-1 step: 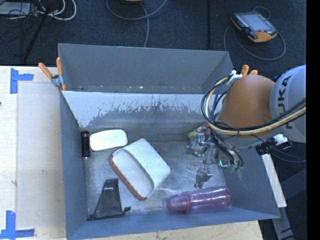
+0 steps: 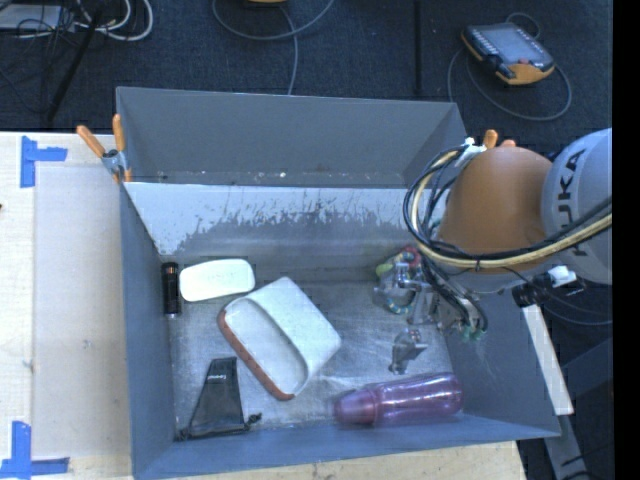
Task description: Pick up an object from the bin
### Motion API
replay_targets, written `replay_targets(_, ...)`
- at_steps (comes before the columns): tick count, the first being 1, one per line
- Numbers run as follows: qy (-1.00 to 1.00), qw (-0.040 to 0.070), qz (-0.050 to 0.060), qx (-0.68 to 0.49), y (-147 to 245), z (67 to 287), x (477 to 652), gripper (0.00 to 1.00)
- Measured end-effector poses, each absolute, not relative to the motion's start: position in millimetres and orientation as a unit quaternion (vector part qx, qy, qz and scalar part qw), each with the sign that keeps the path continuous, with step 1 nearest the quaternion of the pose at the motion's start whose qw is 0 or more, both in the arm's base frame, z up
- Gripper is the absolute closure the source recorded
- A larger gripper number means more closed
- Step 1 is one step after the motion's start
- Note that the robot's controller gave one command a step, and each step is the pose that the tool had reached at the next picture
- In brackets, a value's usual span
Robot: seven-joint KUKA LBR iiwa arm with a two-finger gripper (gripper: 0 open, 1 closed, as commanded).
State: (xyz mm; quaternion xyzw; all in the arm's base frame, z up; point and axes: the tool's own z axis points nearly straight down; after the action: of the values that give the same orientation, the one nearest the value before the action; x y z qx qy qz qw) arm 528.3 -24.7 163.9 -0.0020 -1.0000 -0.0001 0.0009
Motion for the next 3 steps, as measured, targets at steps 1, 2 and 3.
replay_targets(1, -0.997, -0.004, 0.000, 0.082, -26.7, 122.1, 502.3, 0.00)
replay_targets(2, -0.992, -0.007, 0.000, 0.122, -25.5, 112.7, 498.1, 0.00)
replay_targets(3, -0.971, 0.001, -0.001, 0.239, -41.8, 118.9, 474.3, 0.00)
